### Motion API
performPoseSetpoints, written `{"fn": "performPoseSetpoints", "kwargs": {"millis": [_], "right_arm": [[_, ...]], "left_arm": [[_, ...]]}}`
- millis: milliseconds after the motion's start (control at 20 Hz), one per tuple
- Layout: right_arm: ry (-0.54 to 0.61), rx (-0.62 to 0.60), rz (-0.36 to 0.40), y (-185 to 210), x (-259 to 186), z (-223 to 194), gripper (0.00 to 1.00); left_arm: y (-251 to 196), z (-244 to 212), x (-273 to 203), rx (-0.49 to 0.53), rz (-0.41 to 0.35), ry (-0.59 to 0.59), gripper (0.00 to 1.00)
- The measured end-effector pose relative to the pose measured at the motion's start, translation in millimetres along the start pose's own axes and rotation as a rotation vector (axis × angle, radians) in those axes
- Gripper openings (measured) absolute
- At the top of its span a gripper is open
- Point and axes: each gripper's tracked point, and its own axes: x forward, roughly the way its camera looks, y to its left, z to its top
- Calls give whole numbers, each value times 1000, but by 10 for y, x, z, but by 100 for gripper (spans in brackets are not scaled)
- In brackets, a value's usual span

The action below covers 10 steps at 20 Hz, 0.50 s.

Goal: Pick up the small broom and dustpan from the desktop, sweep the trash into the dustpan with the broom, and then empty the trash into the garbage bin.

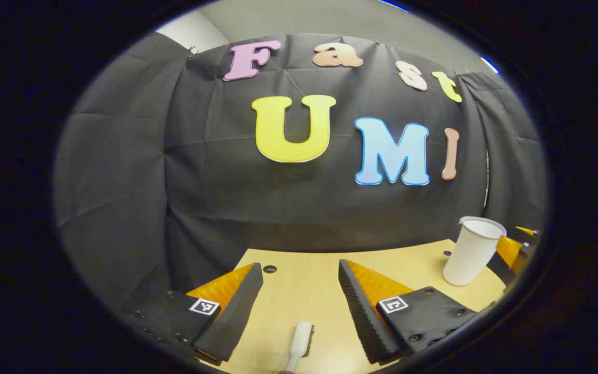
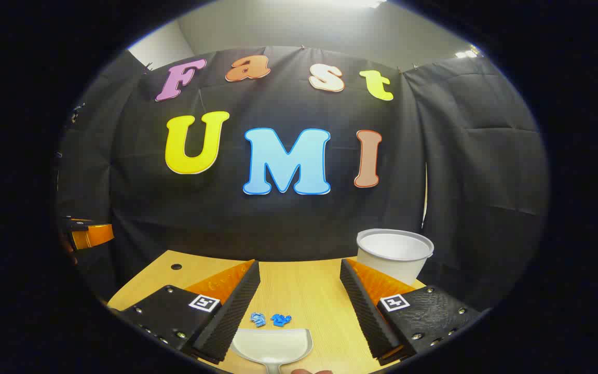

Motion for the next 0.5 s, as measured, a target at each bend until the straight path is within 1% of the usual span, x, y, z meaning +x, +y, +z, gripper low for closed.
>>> {"fn": "performPoseSetpoints", "kwargs": {"millis": [250, 500], "right_arm": [[26, 9, 3, 19, 18, -69, 96], [57, -1, 21, 91, -5, -179, 96]], "left_arm": [[-20, -91, 94, 8, 1, 31, 95], [-89, -176, 148, 13, -11, 55, 95]]}}
